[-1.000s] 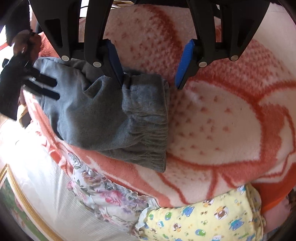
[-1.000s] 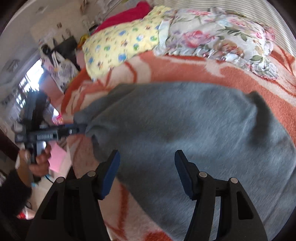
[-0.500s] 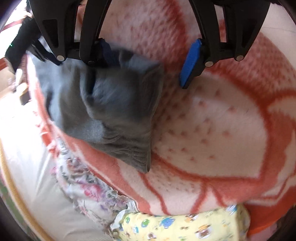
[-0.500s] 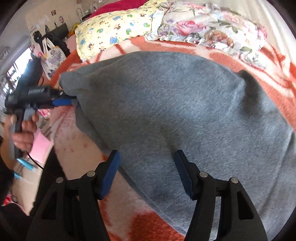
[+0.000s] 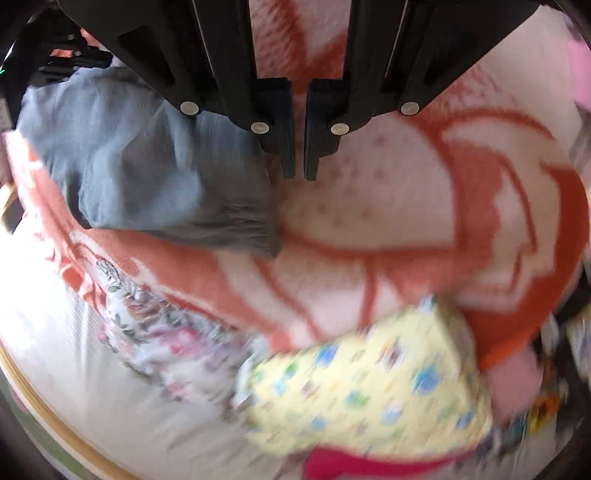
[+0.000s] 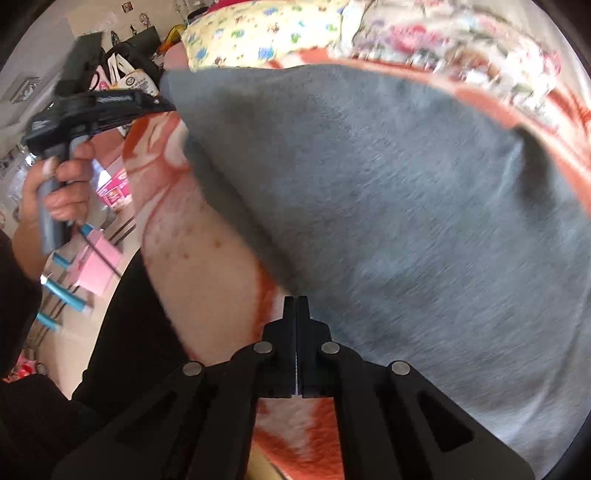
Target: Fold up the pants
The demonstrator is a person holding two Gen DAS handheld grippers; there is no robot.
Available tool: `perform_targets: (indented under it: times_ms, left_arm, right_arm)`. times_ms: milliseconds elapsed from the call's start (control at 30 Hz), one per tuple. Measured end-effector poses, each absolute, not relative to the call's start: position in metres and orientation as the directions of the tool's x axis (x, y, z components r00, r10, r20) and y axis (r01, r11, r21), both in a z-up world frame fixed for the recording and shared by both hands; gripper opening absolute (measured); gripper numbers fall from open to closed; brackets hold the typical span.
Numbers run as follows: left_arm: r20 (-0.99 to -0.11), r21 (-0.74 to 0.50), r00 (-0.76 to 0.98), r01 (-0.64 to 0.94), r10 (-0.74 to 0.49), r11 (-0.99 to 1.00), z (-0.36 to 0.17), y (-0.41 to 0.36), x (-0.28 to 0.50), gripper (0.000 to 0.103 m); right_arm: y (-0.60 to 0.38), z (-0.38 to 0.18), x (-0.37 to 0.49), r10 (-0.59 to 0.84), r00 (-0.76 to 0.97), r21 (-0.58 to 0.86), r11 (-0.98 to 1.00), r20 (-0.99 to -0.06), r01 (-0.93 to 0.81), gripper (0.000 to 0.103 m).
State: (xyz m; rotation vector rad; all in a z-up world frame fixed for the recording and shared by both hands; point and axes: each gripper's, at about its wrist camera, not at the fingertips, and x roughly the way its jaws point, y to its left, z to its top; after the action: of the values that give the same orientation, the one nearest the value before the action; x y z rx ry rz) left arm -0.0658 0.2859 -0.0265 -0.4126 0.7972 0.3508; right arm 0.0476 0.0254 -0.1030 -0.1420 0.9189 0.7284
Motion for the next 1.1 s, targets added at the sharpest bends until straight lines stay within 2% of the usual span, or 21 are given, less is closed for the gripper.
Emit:
perform_targets:
  times_ms: [100,200,233,267,333,367,400,433,467,633,733,800,900,1000,1100]
  left_arm:
    - [-0.721,-0.240,0.671,-0.476,0.173,0.846,-0.016,0.295,-0.087,0.003]
    - [-0.692,-0.272,0.708,-0.439,0.143,0.856,0.000,0.287,-0.092,0.009]
    - [-0.678,-0.275,0.724,-0.408,0.125,0.870,0.007,0.278,-0.088,0.013]
    - [-0.677,-0.265,0.728,-0.379,0.109,0.887,0.013,0.268,-0.079,0.022]
    - [-0.675,-0.255,0.733,-0.337,0.082,0.906,0.018,0.252,-0.066,0.030]
    - [-0.673,-0.258,0.738,-0.303,0.055,0.918,0.021,0.244,-0.062,0.030]
    - [-0.674,-0.254,0.738,-0.278,0.037,0.926,0.022,0.234,-0.058,0.031]
    - [-0.678,-0.249,0.734,-0.263,0.025,0.932,0.022,0.226,-0.054,0.033]
    - [-0.684,-0.249,0.729,-0.245,0.009,0.937,0.021,0.218,-0.053,0.035]
    - [-0.706,-0.270,0.701,-0.141,-0.096,0.952,0.009,0.177,-0.052,0.036]
    - [-0.717,-0.269,0.682,-0.076,-0.147,0.960,0.002,0.147,-0.040,0.041]
    - [-0.713,-0.292,0.676,-0.040,-0.190,0.956,-0.001,0.133,-0.032,0.042]
    - [-0.713,-0.329,0.644,0.042,-0.277,0.943,-0.004,0.100,-0.012,0.042]
    - [-0.722,-0.310,0.613,0.130,-0.322,0.942,-0.005,0.062,0.002,0.043]
    - [-0.735,-0.292,0.575,0.209,-0.359,0.933,-0.007,0.024,0.016,0.048]
  right_arm:
    - [0.015,-0.090,0.037,0.575,0.399,0.229,0.731,-0.714,-0.643,0.004]
    - [-0.002,-0.081,0.034,0.587,0.435,0.256,0.749,-0.683,-0.611,0.009]
    - [-0.009,-0.079,0.035,0.593,0.441,0.275,0.755,-0.674,-0.595,0.009]
    - [-0.016,-0.076,0.036,0.598,0.449,0.296,0.761,-0.664,-0.577,0.012]
    - [-0.033,-0.072,0.037,0.598,0.473,0.329,0.779,-0.647,-0.534,0.021]
    - [-0.038,-0.070,0.035,0.593,0.488,0.336,0.787,-0.640,-0.517,0.036]
    - [-0.046,-0.066,0.034,0.585,0.507,0.336,0.798,-0.633,-0.500,0.059]
    - [-0.051,-0.064,0.031,0.574,0.529,0.328,0.808,-0.625,-0.489,0.068]
    - [-0.056,-0.062,0.028,0.564,0.553,0.315,0.817,-0.613,-0.484,0.072]
    - [-0.068,-0.065,0.019,0.491,0.586,0.234,0.856,-0.645,-0.460,0.072]
    - [-0.085,-0.068,0.012,0.468,0.595,0.235,0.873,-0.653,-0.428,0.072]
    - [-0.101,-0.068,0.006,0.444,0.615,0.233,0.889,-0.652,-0.394,0.072]
    - [-0.126,-0.067,-0.007,0.399,0.650,0.240,0.915,-0.646,-0.324,0.072]
    - [-0.160,-0.066,-0.022,0.346,0.692,0.258,0.938,-0.633,-0.233,0.072]
    - [-0.197,-0.066,-0.038,0.288,0.732,0.294,0.948,-0.617,-0.124,0.072]
